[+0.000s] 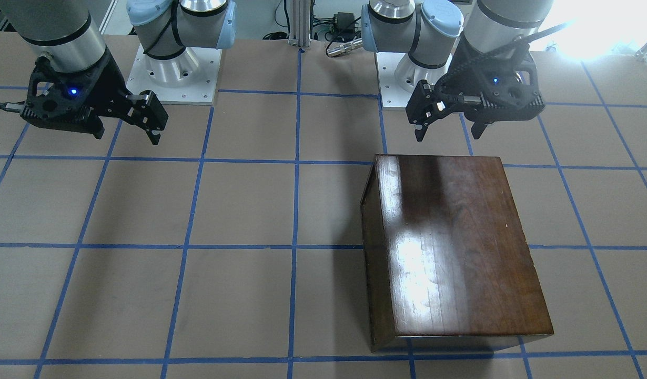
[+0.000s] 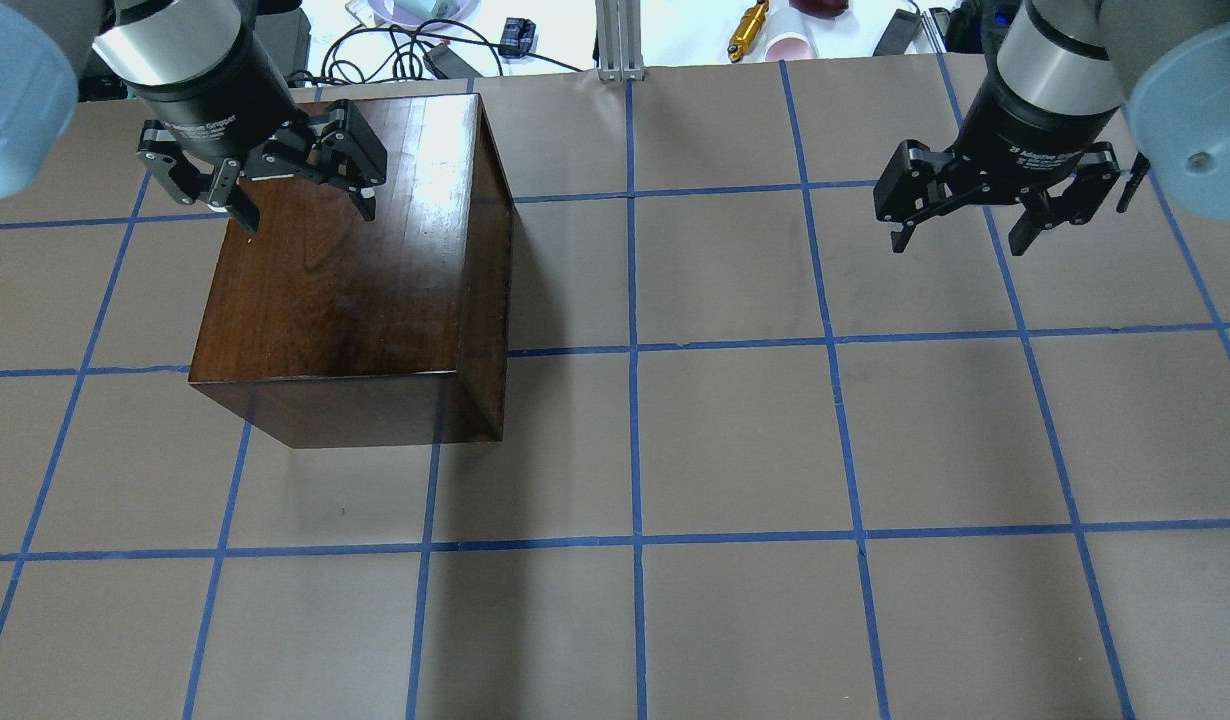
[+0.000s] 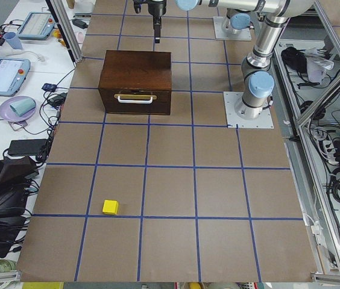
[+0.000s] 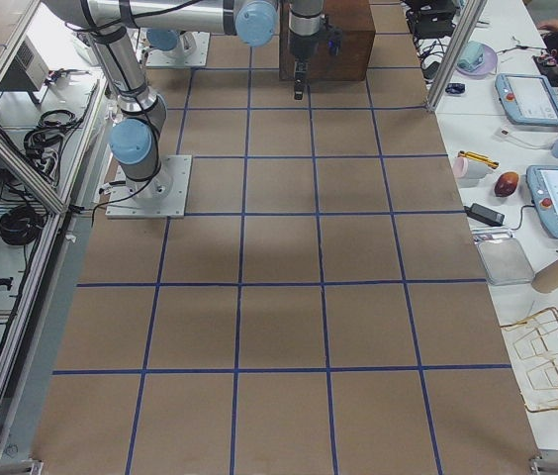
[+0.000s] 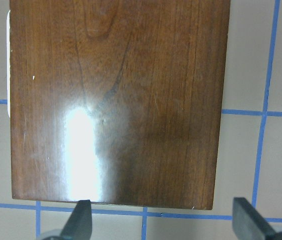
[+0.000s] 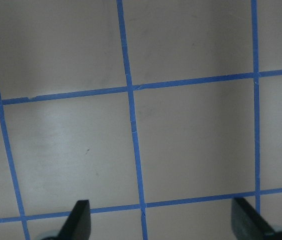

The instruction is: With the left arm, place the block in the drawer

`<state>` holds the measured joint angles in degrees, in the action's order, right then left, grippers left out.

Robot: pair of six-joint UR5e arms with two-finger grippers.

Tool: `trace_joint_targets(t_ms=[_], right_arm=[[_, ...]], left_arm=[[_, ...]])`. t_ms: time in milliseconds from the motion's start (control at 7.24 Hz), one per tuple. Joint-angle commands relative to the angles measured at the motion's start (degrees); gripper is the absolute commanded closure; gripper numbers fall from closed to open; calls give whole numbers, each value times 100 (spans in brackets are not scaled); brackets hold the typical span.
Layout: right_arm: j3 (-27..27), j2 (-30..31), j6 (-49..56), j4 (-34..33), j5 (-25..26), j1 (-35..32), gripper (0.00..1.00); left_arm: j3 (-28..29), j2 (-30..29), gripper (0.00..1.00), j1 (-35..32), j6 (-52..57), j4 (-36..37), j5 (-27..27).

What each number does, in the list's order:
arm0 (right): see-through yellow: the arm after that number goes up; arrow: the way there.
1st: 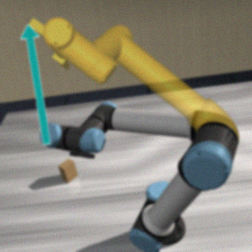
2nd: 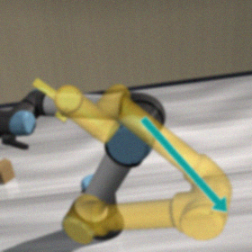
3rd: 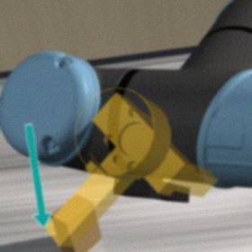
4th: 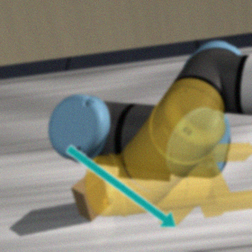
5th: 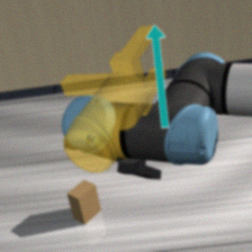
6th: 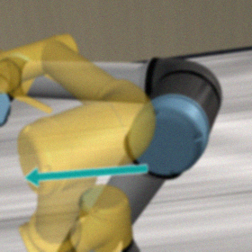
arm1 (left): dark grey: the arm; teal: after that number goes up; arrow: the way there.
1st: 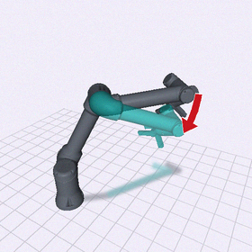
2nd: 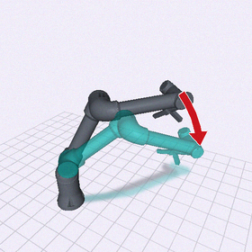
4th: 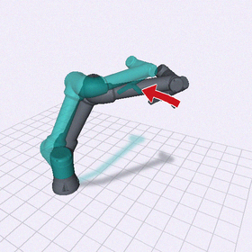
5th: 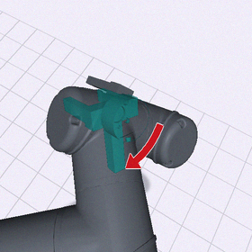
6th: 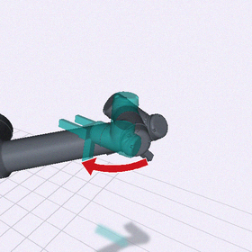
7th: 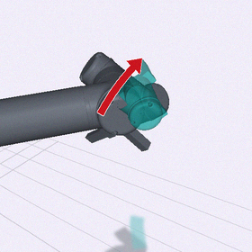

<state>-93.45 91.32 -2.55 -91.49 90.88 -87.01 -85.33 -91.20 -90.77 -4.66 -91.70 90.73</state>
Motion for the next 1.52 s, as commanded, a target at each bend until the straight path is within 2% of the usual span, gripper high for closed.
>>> trace_joint_targets(t_ms=[0, 414, 691, 1105, 1381], right_arm=[[3, 0, 0, 0, 0, 0, 0], [3, 0, 0, 0, 0, 0, 0], [3, 0, 0, 0, 0, 0, 0], [3, 0, 0, 0, 0, 0, 0], [3, 0, 0, 0, 0, 0, 0]], left_arm=[[25, -81, 0, 50, 52, 73, 24], [174, -187, 0, 760, 734, 12, 41], [340, -511, 0, 1279, 1052, -6, 147], [579, -1117, 0, 1973, 2396, 108, 77], [579, -1478, 0, 2413, 3318, 363, -194]])
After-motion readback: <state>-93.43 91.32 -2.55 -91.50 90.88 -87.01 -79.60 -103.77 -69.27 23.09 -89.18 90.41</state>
